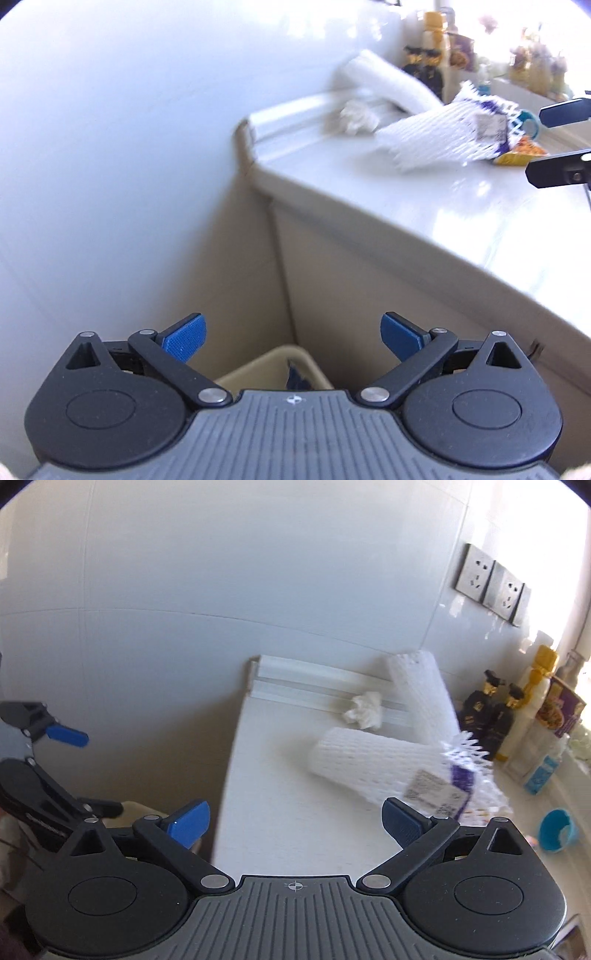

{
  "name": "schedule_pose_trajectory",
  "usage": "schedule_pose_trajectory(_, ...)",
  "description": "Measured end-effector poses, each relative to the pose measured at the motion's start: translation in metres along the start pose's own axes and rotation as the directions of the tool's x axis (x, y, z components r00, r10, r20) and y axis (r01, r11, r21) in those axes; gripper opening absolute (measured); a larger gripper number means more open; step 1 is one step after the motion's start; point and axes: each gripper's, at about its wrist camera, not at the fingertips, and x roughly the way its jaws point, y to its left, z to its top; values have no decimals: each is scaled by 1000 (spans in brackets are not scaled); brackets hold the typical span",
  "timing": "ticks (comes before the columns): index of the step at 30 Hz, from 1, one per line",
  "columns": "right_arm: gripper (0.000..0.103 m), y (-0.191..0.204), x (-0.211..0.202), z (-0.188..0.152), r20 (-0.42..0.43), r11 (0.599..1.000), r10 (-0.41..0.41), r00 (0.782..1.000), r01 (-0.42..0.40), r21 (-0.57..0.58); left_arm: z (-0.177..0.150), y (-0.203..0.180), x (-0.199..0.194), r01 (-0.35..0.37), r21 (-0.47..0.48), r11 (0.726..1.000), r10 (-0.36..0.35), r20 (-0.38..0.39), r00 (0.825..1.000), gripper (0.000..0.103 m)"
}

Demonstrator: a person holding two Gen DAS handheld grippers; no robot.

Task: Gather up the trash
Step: 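Grasp the white foam net with the left tool while the right tool grasps the yellow curry box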

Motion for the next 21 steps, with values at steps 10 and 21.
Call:
schedule_pose_trajectory(10, 103, -114, 16, -42, -64, 978, -130, 989, 118, -173, 69, -68, 26, 101, 283, 954, -130, 83, 988, 102)
schedule_pose_trajectory(21, 103, -192, 73, -76, -254, 956, -94, 963, 16, -293, 128, -106, 74, 167, 547, 820, -224, 38, 974, 102)
